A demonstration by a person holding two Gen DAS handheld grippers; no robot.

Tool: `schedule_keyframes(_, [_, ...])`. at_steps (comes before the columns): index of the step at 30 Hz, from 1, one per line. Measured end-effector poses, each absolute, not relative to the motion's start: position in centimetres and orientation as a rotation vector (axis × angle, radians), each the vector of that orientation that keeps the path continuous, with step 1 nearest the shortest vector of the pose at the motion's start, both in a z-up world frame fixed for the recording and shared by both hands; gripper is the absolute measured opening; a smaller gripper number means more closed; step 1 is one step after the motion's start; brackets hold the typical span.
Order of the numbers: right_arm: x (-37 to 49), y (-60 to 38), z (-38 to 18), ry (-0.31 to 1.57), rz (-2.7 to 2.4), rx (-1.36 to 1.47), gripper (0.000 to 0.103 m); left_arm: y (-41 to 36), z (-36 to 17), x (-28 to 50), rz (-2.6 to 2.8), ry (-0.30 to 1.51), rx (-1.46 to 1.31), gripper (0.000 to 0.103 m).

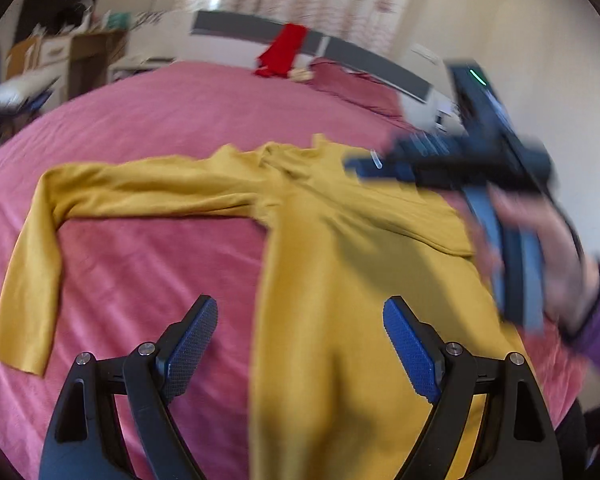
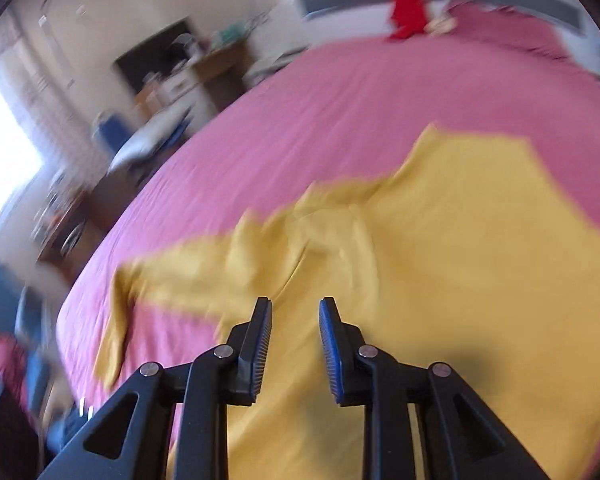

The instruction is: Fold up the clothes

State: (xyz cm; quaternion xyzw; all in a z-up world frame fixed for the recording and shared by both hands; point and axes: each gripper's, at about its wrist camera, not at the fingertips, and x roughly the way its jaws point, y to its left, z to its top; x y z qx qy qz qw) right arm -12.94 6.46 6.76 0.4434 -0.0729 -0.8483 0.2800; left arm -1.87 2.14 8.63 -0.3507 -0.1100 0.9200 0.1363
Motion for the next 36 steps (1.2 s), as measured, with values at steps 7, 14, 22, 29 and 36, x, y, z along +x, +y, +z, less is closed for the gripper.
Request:
schedule_keyframes(7, [-9.2,18.2,4.7,-0.535,-2.448,1.207,0.027,3.3,9.2,-9.7,2.701,-0.372,-1.064,0.086])
schedule_keyframes(14, [-10.4,29.7,1.4,-1.119,-2.385,1.286,0.032,6.2,8.8,-18.7,2.738,-0.356,-1.185,0.086])
schedule_keyframes(22, [-10.3,31.5,-0.4,-1.241,-2.318,1.235,0.031,8.6,4.7,-20.5,2.79,0.051,-1.607,0.086])
schedule_keyframes(29, [-10.5,31.4,-0.5,-1.255,-2.3,1.193,0.032,3.9,4.9,-17.0,2.767,-0.424,-1.448,0.087])
schedule_keyframes(36, [-10.5,33.3,-1.2,-1.462,-2.207,1.101,0.033,2.5,3.7,-19.5,2.761,-0.652,-1.45,0.088])
